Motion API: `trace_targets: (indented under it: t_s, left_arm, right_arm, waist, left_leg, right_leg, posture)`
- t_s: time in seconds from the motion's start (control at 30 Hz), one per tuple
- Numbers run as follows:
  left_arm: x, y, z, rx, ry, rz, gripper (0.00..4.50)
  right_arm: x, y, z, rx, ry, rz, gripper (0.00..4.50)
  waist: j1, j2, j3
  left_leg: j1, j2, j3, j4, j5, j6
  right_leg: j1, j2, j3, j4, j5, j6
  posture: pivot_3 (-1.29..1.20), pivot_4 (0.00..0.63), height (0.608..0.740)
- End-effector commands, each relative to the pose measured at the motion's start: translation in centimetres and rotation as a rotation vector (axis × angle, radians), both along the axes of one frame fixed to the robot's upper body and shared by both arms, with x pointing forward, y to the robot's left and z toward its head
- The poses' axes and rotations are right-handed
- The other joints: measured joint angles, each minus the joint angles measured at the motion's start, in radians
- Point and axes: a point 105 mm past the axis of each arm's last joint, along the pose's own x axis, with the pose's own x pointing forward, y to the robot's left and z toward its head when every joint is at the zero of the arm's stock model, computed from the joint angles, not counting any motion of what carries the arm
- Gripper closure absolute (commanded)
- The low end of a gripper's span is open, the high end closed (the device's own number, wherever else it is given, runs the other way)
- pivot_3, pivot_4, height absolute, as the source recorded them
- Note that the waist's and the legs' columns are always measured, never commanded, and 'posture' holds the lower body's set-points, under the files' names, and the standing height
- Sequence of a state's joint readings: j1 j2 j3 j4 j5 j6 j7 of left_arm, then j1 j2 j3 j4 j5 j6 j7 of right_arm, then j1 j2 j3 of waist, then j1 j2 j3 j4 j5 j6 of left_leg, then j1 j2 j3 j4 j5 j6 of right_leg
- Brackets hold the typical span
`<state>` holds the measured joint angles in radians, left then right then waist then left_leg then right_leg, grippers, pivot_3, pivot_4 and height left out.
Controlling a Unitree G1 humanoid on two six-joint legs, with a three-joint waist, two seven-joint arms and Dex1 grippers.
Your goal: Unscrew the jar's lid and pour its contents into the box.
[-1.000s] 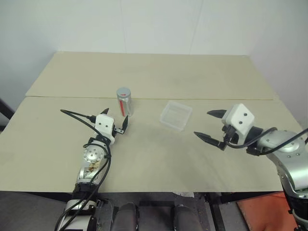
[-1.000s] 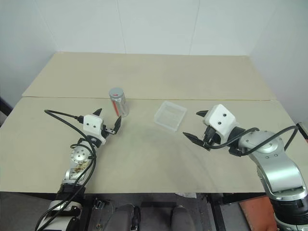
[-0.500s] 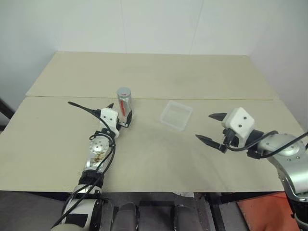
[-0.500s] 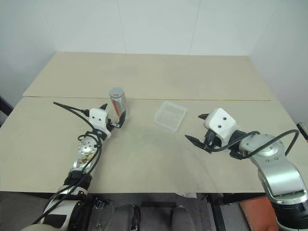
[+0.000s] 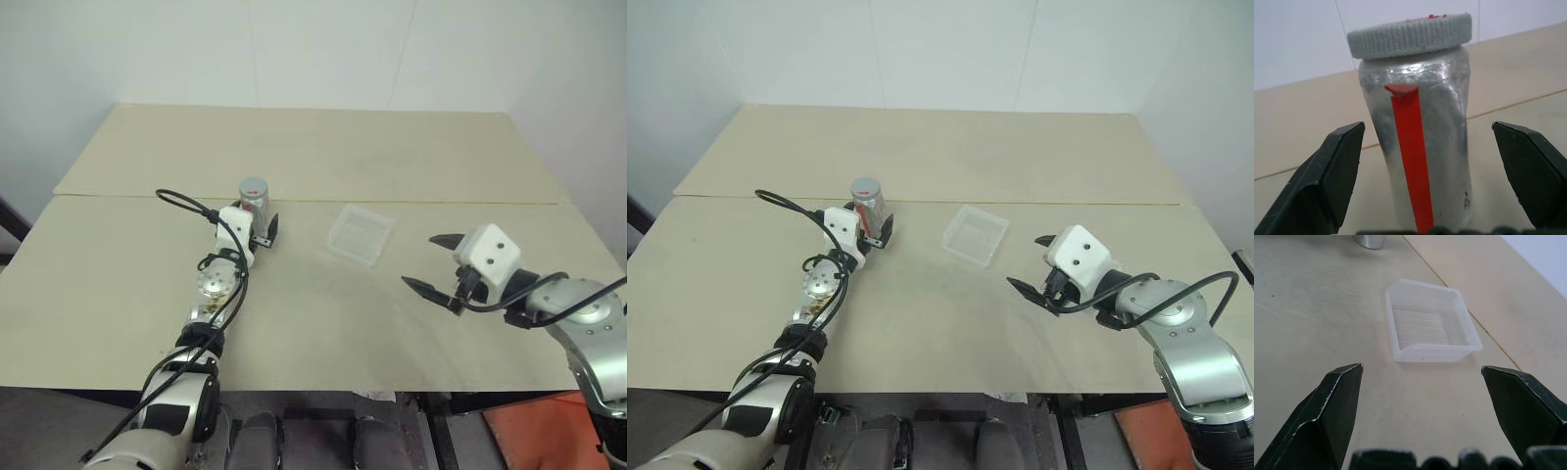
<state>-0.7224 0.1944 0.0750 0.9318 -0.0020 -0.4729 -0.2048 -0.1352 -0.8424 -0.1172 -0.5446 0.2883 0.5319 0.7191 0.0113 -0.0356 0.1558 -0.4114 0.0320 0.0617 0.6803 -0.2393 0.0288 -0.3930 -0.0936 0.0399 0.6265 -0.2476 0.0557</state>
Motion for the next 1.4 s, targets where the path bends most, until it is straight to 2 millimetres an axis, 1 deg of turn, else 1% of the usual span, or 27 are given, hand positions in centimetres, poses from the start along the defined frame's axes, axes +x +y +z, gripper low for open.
trace_targets:
  t_s: [0.03,0.13,0.23,0.4,0.5,0.57,0.7,0.73,0.9,1.0,1.03,1.1,1.2,1.27,1.3,1.37,1.4]
  left_arm:
    - [0.4,-0.3,1.3,-0.011,-0.049,0.014,0.0]
    - [0.9,-0.7,1.2,-0.008,-0.032,0.019,0.0]
    - [1.2,-0.8,1.0,0.056,-0.02,0.038,0.0]
    - [1.2,-1.0,1.3,0.007,-0.034,0.04,0.0]
    - [1.2,-1.0,1.2,-0.027,-0.026,0.036,0.52]
    - [1.2,-0.9,1.2,-0.07,-0.02,0.042,1.15]
    - [1.3,-0.5,0.7,-0.099,0.013,0.061,2.42]
    - [1.3,-0.4,0.7,-0.099,0.013,0.063,2.48]
    - [1.1,-0.4,0.9,-0.134,-0.001,0.037,2.48]
    - [1.0,-0.7,1.9,-0.135,-0.03,-0.002,2.48]
    - [0.9,-1.2,2.3,-0.145,-0.027,-0.044,2.48]
    - [0.1,-2.8,3.1,-0.131,-0.004,-0.196,2.48]
    - [-3.0,-5.0,4.6,-0.066,0.001,-0.438,2.48]
    - [-5.0,-6.1,4.9,0.023,0.011,-0.533,2.48]
    - [-5.6,-6.3,5.0,0.048,0.02,-0.553,2.48]
    - [-7.0,-7.4,5.3,0.06,0.032,-0.61,2.48]
    - [-7.4,-7.7,5.4,0.067,0.034,-0.627,2.48]
  right_arm:
    - [-0.4,-0.2,1.4,-0.022,-0.061,-0.001,0.02]
    - [-0.4,-0.1,1.4,-0.013,-0.064,-0.004,0.02]
    - [-0.5,0.0,1.3,-0.015,-0.063,-0.001,0.02]
    - [-0.5,-0.2,1.1,-0.025,-0.06,-0.008,0.02]
    - [-0.4,-0.3,1.1,-0.025,-0.061,-0.011,0.0]
    - [-0.4,-0.2,1.1,-0.024,-0.063,-0.011,0.0]
    - [-0.3,-0.2,1.1,-0.025,-0.064,-0.012,0.0]
    - [-0.3,-0.2,1.1,-0.026,-0.065,-0.013,0.0]
    - [-0.2,-0.3,1.1,-0.03,-0.07,-0.017,0.0]
    - [-0.2,-0.1,1.4,-0.031,-0.08,-0.014,0.0]
    - [-0.2,0.0,1.6,-0.028,-0.084,-0.011,0.0]
    - [-0.3,0.3,2.2,-0.008,-0.095,-0.002,0.0]
    - [-0.2,1.3,3.2,0.065,-0.114,0.012,0.0]
    - [0.0,2.9,3.7,0.14,-0.135,0.022,0.0]
    - [0.0,3.5,3.8,0.164,-0.139,0.025,0.0]
    - [-0.2,5.9,4.4,0.255,-0.155,0.054,0.0]
    - [-0.3,6.6,4.6,0.284,-0.158,0.062,0.0]
  waist:
    - [0.0,0.0,0.0]
    - [0.0,0.0,0.0]
    - [0.0,0.0,0.0]
    - [0.0,0.0,0.0]
    - [0.0,0.0,0.0]
    - [0.0,0.0,0.0]
    - [0.0,0.0,0.0]
    - [0.0,0.0,0.0]
    - [0.0,0.0,0.0]
    - [0.0,0.0,0.0]
    - [0.0,0.0,0.0]
    - [-0.001,0.0,0.0]
    - [-0.008,0.0,0.0]
    - [-0.013,0.0,0.0]
    - [-0.016,0.0,0.0]
    - [-0.016,0.0,0.0]
    - [-0.017,0.001,0.0]
  left_leg:
    - [0.0,0.0,0.0,0.0,0.0,0.0]
    - [0.0,0.0,0.0,0.0,0.0,0.0]
    - [-0.001,0.0,0.001,0.0,0.0,0.0]
    - [-0.002,0.0,0.001,0.0,0.0,0.0]
    - [-0.004,0.0,0.001,0.0,0.0,0.0]
    - [-0.004,0.0,0.001,0.0,0.0,0.0]
    - [-0.003,0.0,0.001,0.0,0.0,0.0]
    - [-0.003,0.0,0.001,0.0,0.0,0.0]
    - [-0.003,0.0,0.001,0.0,0.0,0.0]
    - [-0.004,0.0,0.002,0.0,0.0,0.0]
    - [-0.004,0.0,0.002,0.0,0.0,0.0]
    - [-0.004,0.0,0.002,0.0,0.0,0.0]
    - [-0.004,0.0,0.001,0.0,0.001,-0.001]
    - [-0.005,0.001,-0.001,0.0,0.001,-0.001]
    - [-0.005,0.001,-0.002,0.0,0.001,-0.002]
    - [-0.005,0.001,-0.002,0.0,0.001,-0.002]
    - [-0.004,0.001,-0.003,0.001,0.002,-0.003]
  right_leg:
    - [0.0,0.0,0.0,0.0,0.0,0.0]
    - [0.0,0.0,-0.001,0.0,0.0,0.0]
    - [0.0,0.0,-0.001,0.0,0.0,0.0]
    - [-0.001,0.0,-0.001,0.0,0.0,0.0]
    - [-0.003,0.0,-0.001,0.0,0.0,0.0]
    - [-0.003,0.0,-0.001,0.0,0.0,0.0]
    - [-0.003,0.0,-0.001,0.0,0.0,0.0]
    - [-0.002,0.0,-0.001,0.0,0.0,0.0]
    - [-0.003,0.0,-0.001,0.0,0.0,0.0]
    - [-0.003,0.0,-0.001,0.0,0.0,0.0]
    - [-0.003,0.0,-0.001,0.0,0.0,0.0]
    - [-0.003,0.0,-0.001,0.0,0.0,0.0]
    - [-0.004,0.001,-0.001,0.001,0.0,0.0]
    - [-0.005,0.001,0.0,0.001,0.0,0.0]
    - [-0.006,0.001,0.001,0.002,0.0,0.0]
    - [-0.007,0.001,0.002,0.004,0.0,0.0]
    - [-0.007,0.002,0.001,0.004,0.0,0.0]
  posture:
    - [0.0,0.15,0.74]
    - [0.0,0.15,0.74]
    - [0.0,0.15,0.74]
    - [0.0,0.15,0.74]
    - [0.0,0.15,0.74]
    - [0.0,0.15,0.74]
    - [0.0,0.15,0.74]
    - [0.0,0.15,0.74]
    - [0.0,0.15,0.74]
    - [0.0,0.15,0.74]
    - [0.0,0.15,0.74]
    - [0.0,0.15,0.74]
    - [0.0,0.15,0.74]
    - [0.0,0.15,0.74]
    - [0.0,0.15,0.74]
    - [0.0,0.15,0.74]
    - [0.0,0.15,0.74]
